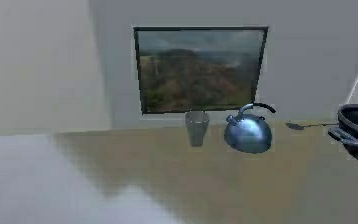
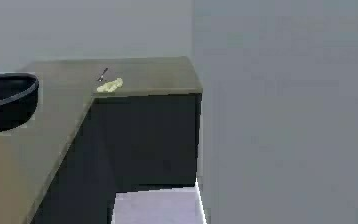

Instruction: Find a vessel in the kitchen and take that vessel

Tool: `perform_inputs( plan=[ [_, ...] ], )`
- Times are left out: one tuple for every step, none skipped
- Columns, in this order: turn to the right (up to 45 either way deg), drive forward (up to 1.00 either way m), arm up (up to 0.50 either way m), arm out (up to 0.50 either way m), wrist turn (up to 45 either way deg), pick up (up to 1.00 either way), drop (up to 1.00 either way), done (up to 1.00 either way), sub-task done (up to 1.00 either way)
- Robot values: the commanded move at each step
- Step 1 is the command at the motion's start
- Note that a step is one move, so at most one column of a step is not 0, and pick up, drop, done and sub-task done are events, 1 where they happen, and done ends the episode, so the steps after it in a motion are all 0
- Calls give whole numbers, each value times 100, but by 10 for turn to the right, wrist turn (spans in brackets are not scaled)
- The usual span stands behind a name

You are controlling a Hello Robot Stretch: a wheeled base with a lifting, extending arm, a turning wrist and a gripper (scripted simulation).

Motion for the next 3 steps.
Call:
perform_inputs(
  plan=[
    [-450,0,0,0,0,0,0,0,0],
    [-210,0,0,0,0,0,0,0,0],
    [0,0,50,0,0,0,0,0,0]
  ],
)
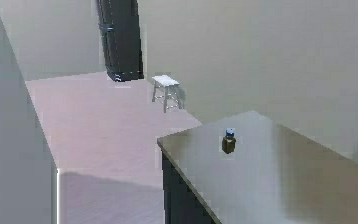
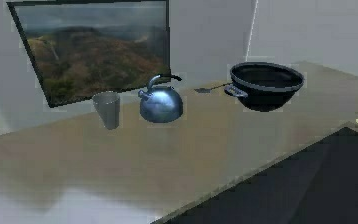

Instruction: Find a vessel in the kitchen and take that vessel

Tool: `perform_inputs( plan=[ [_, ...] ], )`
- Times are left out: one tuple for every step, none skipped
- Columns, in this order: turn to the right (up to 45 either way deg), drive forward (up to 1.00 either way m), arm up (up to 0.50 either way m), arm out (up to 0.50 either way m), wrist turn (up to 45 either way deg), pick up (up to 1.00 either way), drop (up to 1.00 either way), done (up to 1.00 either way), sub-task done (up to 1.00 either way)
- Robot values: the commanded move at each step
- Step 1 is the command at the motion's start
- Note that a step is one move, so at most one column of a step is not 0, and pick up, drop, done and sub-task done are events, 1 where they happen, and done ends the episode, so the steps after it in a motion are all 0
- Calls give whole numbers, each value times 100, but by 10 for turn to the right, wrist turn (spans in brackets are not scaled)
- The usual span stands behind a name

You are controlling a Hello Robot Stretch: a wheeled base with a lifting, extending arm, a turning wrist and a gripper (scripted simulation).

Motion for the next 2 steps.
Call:
perform_inputs(
  plan=[
    [0,0,38,0,0,0,0,0,0],
    [0,0,0,40,0,0,0,0,0]
  ],
)
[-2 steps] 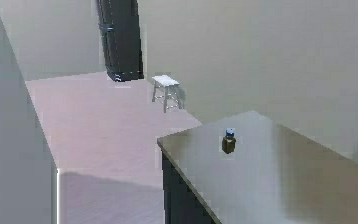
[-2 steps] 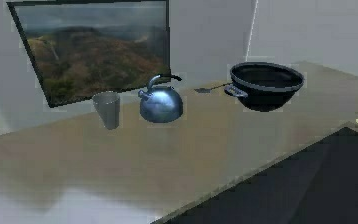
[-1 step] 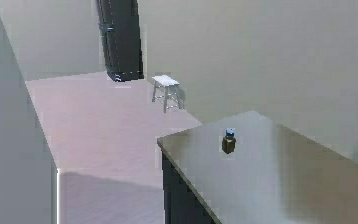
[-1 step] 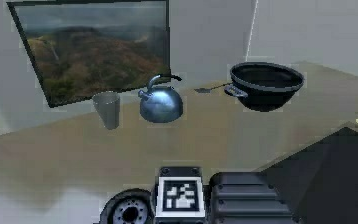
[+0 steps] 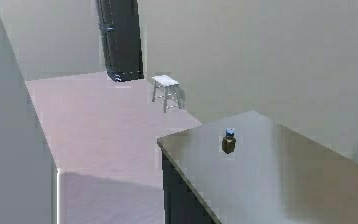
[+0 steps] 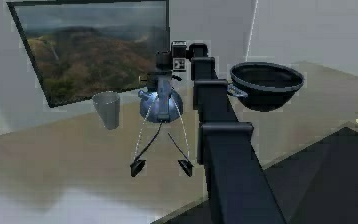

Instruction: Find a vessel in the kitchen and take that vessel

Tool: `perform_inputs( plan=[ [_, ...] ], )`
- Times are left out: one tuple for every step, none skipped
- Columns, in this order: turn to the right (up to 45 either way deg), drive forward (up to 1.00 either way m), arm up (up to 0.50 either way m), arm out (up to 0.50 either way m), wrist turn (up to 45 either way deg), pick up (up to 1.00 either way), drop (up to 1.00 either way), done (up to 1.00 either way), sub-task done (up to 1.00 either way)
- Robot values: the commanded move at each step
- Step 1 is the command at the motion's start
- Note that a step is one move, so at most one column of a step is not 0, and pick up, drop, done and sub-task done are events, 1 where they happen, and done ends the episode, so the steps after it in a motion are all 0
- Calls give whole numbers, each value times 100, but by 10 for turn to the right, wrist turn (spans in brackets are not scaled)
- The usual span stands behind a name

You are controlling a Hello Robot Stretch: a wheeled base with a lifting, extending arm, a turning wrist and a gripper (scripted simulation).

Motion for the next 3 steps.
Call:
perform_inputs(
  plan=[
    [0,0,0,0,450,0,0,0,0],
    [0,0,0,0,450,0,0,0,0],
    [0,0,0,0,450,0,0,0,0]
  ],
)
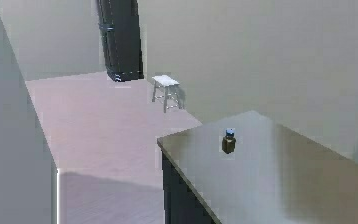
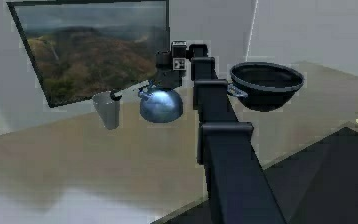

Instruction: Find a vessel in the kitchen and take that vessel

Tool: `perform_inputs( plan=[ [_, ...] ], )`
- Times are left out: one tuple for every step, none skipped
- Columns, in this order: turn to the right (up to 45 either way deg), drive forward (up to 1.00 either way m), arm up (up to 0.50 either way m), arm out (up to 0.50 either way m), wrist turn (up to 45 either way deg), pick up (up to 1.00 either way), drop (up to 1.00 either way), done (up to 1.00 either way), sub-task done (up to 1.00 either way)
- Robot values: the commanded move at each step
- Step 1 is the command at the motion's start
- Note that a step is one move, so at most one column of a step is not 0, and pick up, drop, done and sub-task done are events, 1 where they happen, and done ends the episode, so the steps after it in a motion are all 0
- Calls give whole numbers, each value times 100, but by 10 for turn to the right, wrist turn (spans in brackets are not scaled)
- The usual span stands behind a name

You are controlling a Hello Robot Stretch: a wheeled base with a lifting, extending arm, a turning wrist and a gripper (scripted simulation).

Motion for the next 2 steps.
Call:
perform_inputs(
  plan=[
    [0,0,0,0,330,0,0,0,0],
    [0,0,-16,0,0,0,0,0,0]
  ],
)
